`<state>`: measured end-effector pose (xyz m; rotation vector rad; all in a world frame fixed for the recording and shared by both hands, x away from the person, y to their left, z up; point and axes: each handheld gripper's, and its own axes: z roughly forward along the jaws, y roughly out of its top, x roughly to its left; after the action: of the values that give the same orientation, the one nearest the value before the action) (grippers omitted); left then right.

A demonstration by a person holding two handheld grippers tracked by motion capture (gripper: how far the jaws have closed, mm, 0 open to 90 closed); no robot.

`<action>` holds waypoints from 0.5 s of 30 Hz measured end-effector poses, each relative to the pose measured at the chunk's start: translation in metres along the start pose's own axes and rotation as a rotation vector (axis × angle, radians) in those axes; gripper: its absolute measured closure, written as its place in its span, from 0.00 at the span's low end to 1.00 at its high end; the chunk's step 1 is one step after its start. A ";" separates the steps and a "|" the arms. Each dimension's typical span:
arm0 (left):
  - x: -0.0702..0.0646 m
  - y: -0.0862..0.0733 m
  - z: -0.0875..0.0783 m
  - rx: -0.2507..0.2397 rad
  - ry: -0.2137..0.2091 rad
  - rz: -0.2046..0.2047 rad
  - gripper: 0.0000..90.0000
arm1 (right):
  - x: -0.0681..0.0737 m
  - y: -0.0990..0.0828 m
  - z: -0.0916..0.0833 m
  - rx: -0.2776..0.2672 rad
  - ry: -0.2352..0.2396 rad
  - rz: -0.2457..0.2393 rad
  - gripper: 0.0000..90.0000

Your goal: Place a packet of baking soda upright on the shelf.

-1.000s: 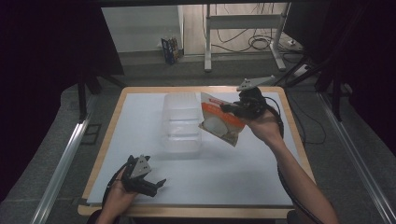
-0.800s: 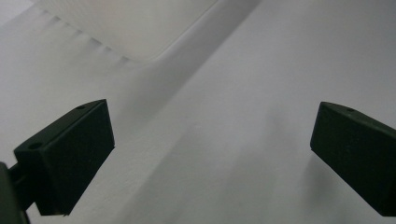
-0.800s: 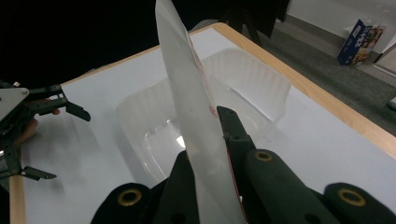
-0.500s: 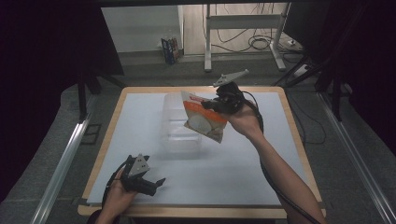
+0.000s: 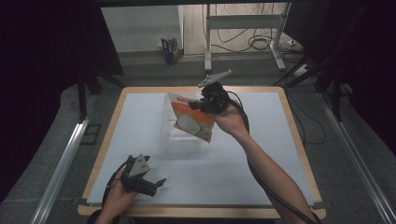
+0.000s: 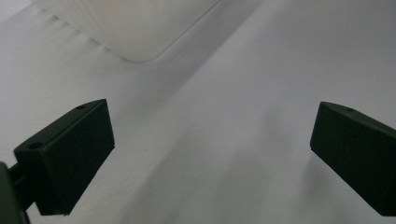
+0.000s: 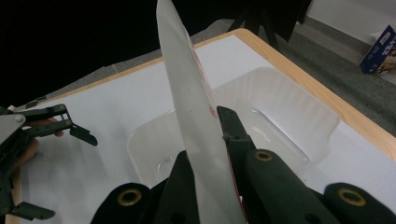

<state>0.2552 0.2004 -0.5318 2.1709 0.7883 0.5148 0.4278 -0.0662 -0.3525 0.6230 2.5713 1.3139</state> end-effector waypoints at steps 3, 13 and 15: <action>0.000 0.000 0.000 -0.003 -0.001 -0.001 0.00 | 0.003 0.004 0.008 0.003 0.001 0.000 0.98; -0.001 0.000 0.000 -0.001 -0.004 0.006 0.00 | 0.016 0.016 0.033 0.000 0.019 -0.011 0.98; -0.001 0.000 0.000 -0.001 -0.005 0.006 0.00 | 0.018 0.016 0.037 0.007 0.021 -0.014 0.98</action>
<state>0.2545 0.2000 -0.5320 2.1731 0.7787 0.5130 0.4293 -0.0230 -0.3610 0.5949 2.5928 1.3147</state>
